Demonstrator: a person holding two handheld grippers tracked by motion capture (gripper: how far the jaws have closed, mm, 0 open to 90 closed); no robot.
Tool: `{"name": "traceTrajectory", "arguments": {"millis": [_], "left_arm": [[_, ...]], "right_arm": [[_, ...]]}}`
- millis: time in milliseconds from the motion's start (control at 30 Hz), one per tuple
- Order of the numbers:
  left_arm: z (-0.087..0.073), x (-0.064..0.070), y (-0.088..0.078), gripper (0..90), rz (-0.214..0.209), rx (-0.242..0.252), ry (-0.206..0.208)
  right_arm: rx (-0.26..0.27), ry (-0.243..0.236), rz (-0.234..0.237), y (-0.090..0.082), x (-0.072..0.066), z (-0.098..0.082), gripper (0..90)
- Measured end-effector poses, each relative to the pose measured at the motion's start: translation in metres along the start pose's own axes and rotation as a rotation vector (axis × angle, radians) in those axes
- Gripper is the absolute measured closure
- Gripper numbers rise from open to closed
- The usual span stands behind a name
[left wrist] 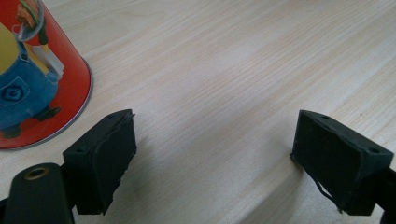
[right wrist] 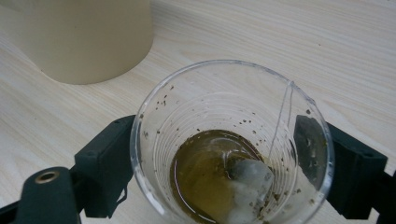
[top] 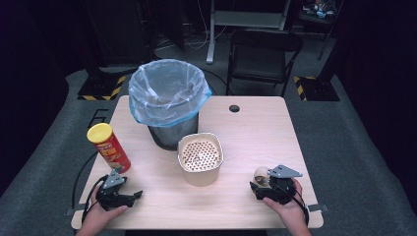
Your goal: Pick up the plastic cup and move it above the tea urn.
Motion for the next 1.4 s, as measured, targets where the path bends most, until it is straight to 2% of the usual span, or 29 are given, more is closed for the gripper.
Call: {"name": "traceTrajectory", "arguments": {"millis": [133, 167, 233, 333, 367, 467, 600, 667, 733, 867, 967, 1067, 1100, 1167, 1233, 1333, 1400], "left_arm": [[0.0, 0.0, 0.0, 13.3, 0.0, 0.0, 0.0], [0.0, 0.0, 0.0, 13.3, 0.0, 0.0, 0.0], [0.0, 0.0, 0.0, 13.3, 0.0, 0.0, 0.0], [0.0, 0.0, 0.0, 13.3, 0.0, 0.0, 0.0], [0.0, 0.0, 0.0, 13.3, 0.0, 0.0, 0.0], [0.0, 0.0, 0.0, 13.3, 0.0, 0.0, 0.0], [0.0, 0.0, 0.0, 13.3, 0.0, 0.0, 0.0], [0.0, 0.001, 0.0, 13.3, -0.004, -0.005, -0.009], [0.0, 0.0, 0.0, 13.3, 0.001, -0.001, 0.001], [0.0, 0.001, 0.001, 13.3, 0.004, 0.007, -0.009], [0.0, 0.0, 0.001, 13.3, 0.009, 0.013, -0.001], [0.0, 0.001, 0.001, 13.3, 0.003, 0.008, -0.011], [0.0, 0.001, 0.001, 13.2, 0.004, 0.009, -0.009], [-0.001, 0.002, 0.001, 13.3, 0.001, 0.01, -0.018], [0.0, 0.001, 0.001, 13.2, 0.004, 0.015, -0.014], [0.0, 0.001, 0.002, 13.2, 0.003, 0.015, -0.016], [0.0, 0.001, 0.001, 13.2, 0.003, 0.015, -0.015]], "right_arm": [[-0.001, 0.002, -0.016, 0.004, -0.002, -0.001, 15.2], [0.0, -0.012, -0.022, 0.004, -0.002, -0.002, 15.2], [0.006, 0.009, -0.049, 0.004, -0.002, -0.006, 15.3], [0.011, 0.033, -0.052, 0.003, -0.002, -0.008, 16.1], [0.02, 0.052, -0.068, 0.002, -0.002, -0.009, 16.8], [0.025, 0.055, -0.092, 0.001, -0.002, -0.009, 19.0], [0.031, 0.049, -0.081, 0.0, -0.001, -0.008, 26.4], [0.032, 0.043, -0.073, 0.0, 0.001, -0.008, 27.6], [0.038, 0.046, -0.066, 0.001, 0.003, -0.008, 29.5], [0.036, 0.017, -0.033, 0.001, 0.008, -0.006, 31.9], [0.034, -0.011, -0.031, 0.003, 0.02, -0.004, 34.9], [0.049, 0.005, -0.031, 0.003, 0.028, -0.002, 34.9], [0.064, 0.01, -0.043, 0.004, 0.038, 0.001, 34.9], [0.069, 0.011, -0.048, 0.005, 0.042, 0.002, 34.8], [0.091, 0.012, -0.06, 0.009, 0.057, 0.01, 34.7], [0.094, 0.018, -0.072, 0.014, 0.071, 0.017, 34.6], [0.095, 0.012, -0.072, 0.015, 0.074, 0.019, 34.5]]}}
Point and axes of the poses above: each handheld gripper's, and its own axes: y roughly forward along the jaws, z roughly out of its top, x roughly to its right, the point moved 4 cm from there along y, roughly forward along the jaws, and after that the axes turned 8 degrees about -y, right-handed, at the moved point
